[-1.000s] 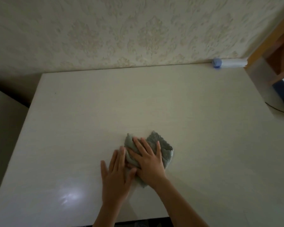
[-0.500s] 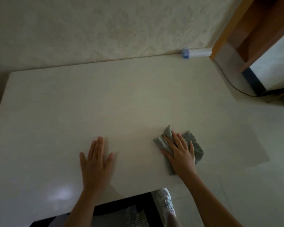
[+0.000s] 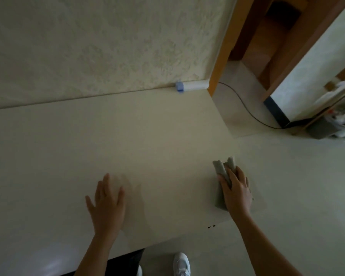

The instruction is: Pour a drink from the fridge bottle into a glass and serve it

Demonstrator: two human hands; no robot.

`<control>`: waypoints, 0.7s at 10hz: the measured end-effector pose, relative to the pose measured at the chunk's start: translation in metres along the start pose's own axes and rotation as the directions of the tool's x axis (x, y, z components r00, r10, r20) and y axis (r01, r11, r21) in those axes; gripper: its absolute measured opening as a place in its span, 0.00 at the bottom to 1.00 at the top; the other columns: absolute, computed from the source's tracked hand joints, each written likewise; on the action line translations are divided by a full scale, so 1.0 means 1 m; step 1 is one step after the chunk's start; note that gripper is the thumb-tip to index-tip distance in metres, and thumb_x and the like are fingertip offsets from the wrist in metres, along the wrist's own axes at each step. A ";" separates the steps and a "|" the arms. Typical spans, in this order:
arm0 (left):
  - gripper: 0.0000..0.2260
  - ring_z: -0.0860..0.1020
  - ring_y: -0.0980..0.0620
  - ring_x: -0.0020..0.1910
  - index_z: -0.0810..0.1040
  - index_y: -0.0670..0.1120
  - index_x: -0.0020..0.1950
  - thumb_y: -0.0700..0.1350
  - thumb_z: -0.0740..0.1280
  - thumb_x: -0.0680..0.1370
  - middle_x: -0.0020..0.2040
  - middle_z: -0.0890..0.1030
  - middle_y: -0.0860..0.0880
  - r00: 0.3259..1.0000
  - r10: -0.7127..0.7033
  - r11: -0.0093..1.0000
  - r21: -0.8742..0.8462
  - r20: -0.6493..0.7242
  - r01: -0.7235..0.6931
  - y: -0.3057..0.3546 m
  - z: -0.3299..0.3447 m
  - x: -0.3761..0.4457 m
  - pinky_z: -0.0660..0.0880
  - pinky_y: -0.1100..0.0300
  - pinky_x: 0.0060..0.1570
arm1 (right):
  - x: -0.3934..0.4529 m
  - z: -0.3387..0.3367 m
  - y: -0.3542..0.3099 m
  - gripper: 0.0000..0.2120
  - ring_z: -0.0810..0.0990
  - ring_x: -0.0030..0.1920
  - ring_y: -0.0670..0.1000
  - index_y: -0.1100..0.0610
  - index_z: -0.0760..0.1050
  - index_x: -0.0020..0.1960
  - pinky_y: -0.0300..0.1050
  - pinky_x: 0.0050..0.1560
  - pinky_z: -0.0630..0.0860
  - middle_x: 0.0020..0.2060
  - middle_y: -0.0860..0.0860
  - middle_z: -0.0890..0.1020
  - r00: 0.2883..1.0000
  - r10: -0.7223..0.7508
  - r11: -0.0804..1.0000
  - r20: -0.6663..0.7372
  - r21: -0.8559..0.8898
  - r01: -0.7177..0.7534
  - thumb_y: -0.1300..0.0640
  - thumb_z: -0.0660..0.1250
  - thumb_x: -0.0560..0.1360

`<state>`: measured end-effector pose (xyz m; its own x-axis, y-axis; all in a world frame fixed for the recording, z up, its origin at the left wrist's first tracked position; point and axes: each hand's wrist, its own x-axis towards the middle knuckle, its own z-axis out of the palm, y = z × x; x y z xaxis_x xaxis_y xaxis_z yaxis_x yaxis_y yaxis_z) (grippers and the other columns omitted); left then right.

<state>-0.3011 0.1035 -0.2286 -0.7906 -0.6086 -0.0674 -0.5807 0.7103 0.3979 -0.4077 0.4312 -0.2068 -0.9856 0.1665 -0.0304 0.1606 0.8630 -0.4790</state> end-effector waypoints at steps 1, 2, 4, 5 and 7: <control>0.27 0.65 0.45 0.72 0.60 0.47 0.76 0.53 0.62 0.79 0.72 0.69 0.43 0.999 0.037 0.999 -0.005 -0.022 -0.037 0.032 0.009 -0.009 0.55 0.38 0.69 | 0.015 0.003 0.016 0.29 0.48 0.75 0.55 0.43 0.48 0.75 0.61 0.72 0.51 0.77 0.50 0.48 0.963 -0.049 0.985 0.266 -0.149 0.092 0.37 0.49 0.78; 0.26 0.68 0.44 0.71 0.63 0.46 0.75 0.54 0.61 0.79 0.71 0.70 0.42 0.995 0.070 0.998 0.010 -0.063 -0.070 0.048 0.008 -0.017 0.58 0.37 0.68 | 0.017 0.016 0.027 0.32 0.34 0.74 0.53 0.42 0.32 0.73 0.63 0.71 0.37 0.75 0.51 0.34 0.904 -0.076 0.918 0.420 -0.324 0.228 0.33 0.39 0.75; 0.37 0.69 0.45 0.70 0.67 0.44 0.73 0.65 0.37 0.78 0.72 0.70 0.43 0.998 0.058 0.992 0.115 0.013 -0.059 0.045 -0.014 -0.031 0.64 0.37 0.63 | 0.028 0.008 0.015 0.35 0.32 0.74 0.55 0.44 0.29 0.73 0.69 0.69 0.37 0.74 0.53 0.31 0.837 0.024 0.855 0.547 -0.445 0.267 0.31 0.41 0.74; 0.33 0.72 0.45 0.68 0.70 0.44 0.71 0.63 0.42 0.78 0.69 0.73 0.44 0.997 0.065 0.993 0.102 -0.031 -0.062 0.041 -0.030 -0.034 0.68 0.39 0.61 | 0.036 -0.004 0.000 0.37 0.39 0.76 0.58 0.47 0.36 0.75 0.71 0.67 0.39 0.76 0.56 0.38 0.808 0.053 0.782 0.586 -0.527 0.331 0.32 0.46 0.75; 0.33 0.75 0.43 0.65 0.70 0.42 0.70 0.63 0.52 0.75 0.65 0.77 0.42 0.977 0.121 0.993 0.036 -0.178 -0.116 0.046 -0.094 -0.020 0.71 0.40 0.59 | 0.038 -0.053 -0.106 0.22 0.74 0.61 0.51 0.48 0.63 0.68 0.52 0.63 0.66 0.63 0.48 0.74 0.886 -0.209 0.849 0.415 -0.372 0.375 0.43 0.57 0.76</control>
